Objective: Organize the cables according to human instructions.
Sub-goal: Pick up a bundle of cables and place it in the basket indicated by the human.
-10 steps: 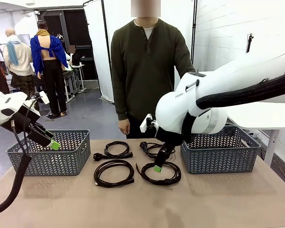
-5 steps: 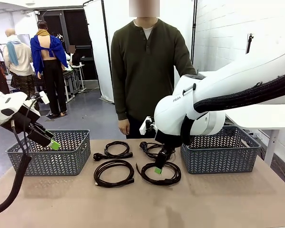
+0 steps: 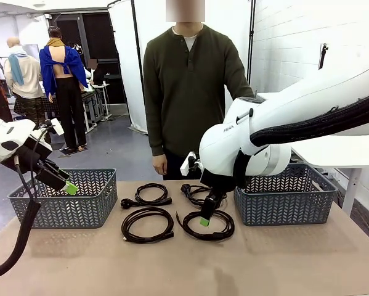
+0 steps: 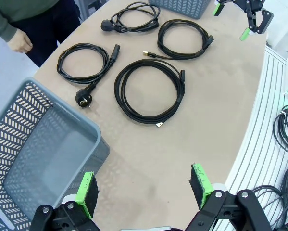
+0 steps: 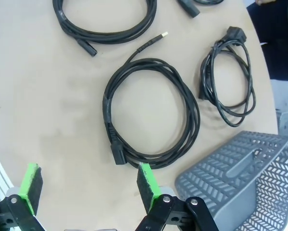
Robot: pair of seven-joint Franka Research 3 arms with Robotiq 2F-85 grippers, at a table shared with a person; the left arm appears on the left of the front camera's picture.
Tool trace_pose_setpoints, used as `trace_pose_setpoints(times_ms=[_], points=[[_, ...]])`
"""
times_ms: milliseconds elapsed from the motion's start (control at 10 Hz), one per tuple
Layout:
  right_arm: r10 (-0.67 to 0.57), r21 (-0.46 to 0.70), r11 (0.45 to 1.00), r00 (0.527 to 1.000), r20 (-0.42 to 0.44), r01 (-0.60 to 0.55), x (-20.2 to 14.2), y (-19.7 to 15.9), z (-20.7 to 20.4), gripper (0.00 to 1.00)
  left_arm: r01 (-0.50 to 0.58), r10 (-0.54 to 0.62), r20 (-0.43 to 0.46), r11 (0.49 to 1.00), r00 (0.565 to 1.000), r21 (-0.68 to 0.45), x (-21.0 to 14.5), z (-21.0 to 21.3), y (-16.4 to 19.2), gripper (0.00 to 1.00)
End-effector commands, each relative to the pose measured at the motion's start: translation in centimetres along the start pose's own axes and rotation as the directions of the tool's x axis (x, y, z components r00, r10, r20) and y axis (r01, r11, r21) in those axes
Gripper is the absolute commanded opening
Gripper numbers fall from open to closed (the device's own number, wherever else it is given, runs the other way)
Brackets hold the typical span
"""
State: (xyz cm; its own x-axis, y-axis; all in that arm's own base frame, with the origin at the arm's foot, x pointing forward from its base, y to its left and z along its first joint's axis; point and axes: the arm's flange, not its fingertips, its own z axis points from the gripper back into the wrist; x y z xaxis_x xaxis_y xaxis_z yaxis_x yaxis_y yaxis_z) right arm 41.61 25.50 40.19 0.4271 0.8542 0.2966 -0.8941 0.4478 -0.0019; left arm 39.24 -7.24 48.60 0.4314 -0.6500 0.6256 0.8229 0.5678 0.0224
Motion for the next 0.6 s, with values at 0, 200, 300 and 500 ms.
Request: trace_pose_setpoints(times_ms=[0, 200, 300, 500], points=[[0.033, 0.031, 0.999, 0.999, -0.026, -0.033, 1.4, -1.0, -1.0, 1.0, 0.01, -0.01, 0.013, 1.0, 1.0, -0.014, -0.1, 0.0, 0.4, 1.0], [0.062, 0.033, 0.998, 0.997, -0.056, -0.06, 2.5, -1.4, -2.2, 1.0, 0.01, -0.01, 0.013, 1.0, 1.0, -0.014, -0.1, 0.0, 0.4, 1.0], [0.073, 0.034, 0.997, 0.995, -0.067, -0.07, 3.0, -1.4, -3.1, 1.0, 0.01, -0.01, 0.013, 1.0, 1.0, -0.014, -0.1, 0.0, 0.4, 1.0], [0.11, 0.042, 0.993, 0.988, -0.111, -0.106, 3.3, -1.7, -5.1, 1.0, 0.01, -0.01, 0.013, 1.0, 1.0, -0.014, -0.1, 0.0, 0.4, 1.0]])
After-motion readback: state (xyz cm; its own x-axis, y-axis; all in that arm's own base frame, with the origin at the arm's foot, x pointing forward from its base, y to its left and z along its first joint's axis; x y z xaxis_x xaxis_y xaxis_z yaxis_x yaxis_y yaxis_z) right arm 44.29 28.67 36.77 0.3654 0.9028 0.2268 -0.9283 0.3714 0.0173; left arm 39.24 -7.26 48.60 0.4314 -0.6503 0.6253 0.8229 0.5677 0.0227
